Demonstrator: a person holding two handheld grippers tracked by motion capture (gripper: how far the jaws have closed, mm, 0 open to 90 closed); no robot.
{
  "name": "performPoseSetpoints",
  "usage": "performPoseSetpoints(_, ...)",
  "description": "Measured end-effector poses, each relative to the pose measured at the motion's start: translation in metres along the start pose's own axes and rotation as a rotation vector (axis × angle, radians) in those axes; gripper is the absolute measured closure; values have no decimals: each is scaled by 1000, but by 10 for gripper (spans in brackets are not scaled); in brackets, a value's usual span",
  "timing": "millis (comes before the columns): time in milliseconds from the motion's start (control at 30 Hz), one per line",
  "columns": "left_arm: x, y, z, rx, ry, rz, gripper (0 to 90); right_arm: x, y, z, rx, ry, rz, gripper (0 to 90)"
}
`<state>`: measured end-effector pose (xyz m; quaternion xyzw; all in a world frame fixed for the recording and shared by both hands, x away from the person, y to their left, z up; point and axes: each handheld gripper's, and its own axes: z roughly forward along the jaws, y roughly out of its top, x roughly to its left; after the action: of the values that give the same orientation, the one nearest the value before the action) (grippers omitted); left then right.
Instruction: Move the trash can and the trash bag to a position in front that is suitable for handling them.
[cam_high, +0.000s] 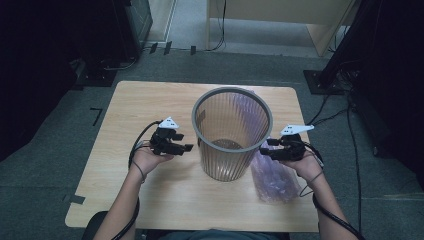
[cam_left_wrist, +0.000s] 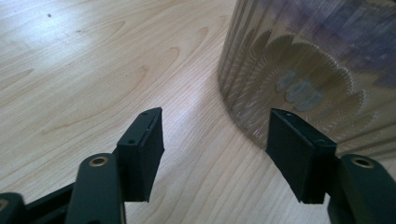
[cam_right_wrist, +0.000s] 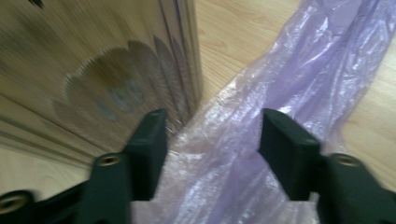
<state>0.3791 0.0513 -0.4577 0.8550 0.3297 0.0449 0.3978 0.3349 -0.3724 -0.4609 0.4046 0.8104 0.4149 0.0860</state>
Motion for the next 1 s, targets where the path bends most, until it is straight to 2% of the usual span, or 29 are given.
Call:
performPoseSetpoints(33,-1,4,-1,-4,-20,-30,332,-2,3,-1,25,30,109,528)
performPoseSetpoints(67,-1,4,-1,-4,-20,-30,336,-2,3,-1,25,30,109,528)
performPoseSetpoints(100,-3,8,-4,-30,-54,-53,352,-2,4,-3,18,35,144,562)
performPoseSetpoints(167,-6,10,-8,-52,-82,-55,357,3,6,-5,11,44,100,563)
performPoseSetpoints(200,-6,10,-8,-52,-82,-55,364,3,6,-5,11,44,100,563)
performPoseSetpoints(233,-10,12,-10,-64,-89,-32,375,8,7,-5,17,53,56,564)
performPoseSetpoints(267,-12,13,-12,-57,-87,-9,399,10,7,-4,20,66,40,564)
performPoseSetpoints(300,-13,13,-13,-53,-89,-4,414,12,8,-4,24,73,32,564)
performPoseSetpoints(333,-13,13,-13,-56,-99,-16,431,14,8,-3,23,85,19,578)
performPoseSetpoints(400,-10,13,-15,-64,-123,-29,436,17,9,-2,34,61,-26,583)
performPoseSetpoints(433,-10,13,-15,-64,-123,-29,419,17,9,-2,34,61,-26,583)
performPoseSetpoints(500,-7,13,-18,-85,-138,-55,412,17,9,0,26,60,-31,583)
performPoseSetpoints(600,-6,13,-19,-74,-130,-54,416,17,10,2,21,61,-30,582)
performPoseSetpoints(633,-5,14,-19,-50,-115,-61,422,18,11,4,14,56,-27,583)
performPoseSetpoints(733,-4,16,-21,-45,-108,-79,420,18,12,7,6,49,-30,582)
performPoseSetpoints(833,1,17,-27,-55,-128,-111,421,19,14,9,-3,41,-33,579)
performPoseSetpoints(900,3,17,-30,-57,-131,-107,418,20,14,12,-12,42,-44,572)
performPoseSetpoints(1000,6,16,-35,-78,-173,-100,400,20,16,15,-21,33,-48,539)
